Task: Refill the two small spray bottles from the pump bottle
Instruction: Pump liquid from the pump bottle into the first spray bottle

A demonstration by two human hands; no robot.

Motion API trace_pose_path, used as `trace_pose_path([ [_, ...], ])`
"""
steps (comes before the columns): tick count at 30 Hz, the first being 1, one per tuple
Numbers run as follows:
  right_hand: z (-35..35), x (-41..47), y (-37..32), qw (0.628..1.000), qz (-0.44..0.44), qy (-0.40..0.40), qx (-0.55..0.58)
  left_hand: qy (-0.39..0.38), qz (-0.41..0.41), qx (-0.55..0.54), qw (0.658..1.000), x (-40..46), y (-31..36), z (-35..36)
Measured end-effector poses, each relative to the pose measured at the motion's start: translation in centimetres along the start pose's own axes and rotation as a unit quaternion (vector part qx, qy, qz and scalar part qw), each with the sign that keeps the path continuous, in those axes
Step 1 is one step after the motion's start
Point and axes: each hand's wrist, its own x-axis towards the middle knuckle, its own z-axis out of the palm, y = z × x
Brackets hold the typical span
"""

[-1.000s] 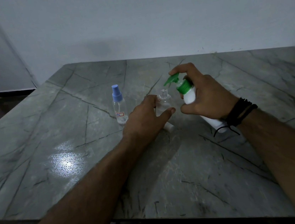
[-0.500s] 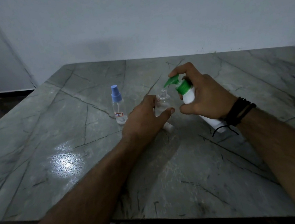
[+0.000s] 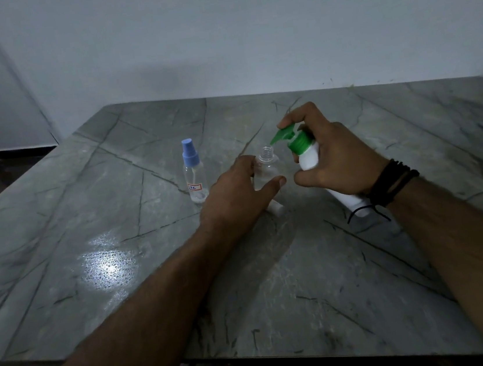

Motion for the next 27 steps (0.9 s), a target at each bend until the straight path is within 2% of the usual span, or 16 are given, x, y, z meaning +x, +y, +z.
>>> trace_pose_path([
  [27,-0.02,-0.09,-0.21,1.0,-0.011,0.003,-0.004,-0.002,0.001,-0.004,1.0,-0.02,-0.2,-0.02],
])
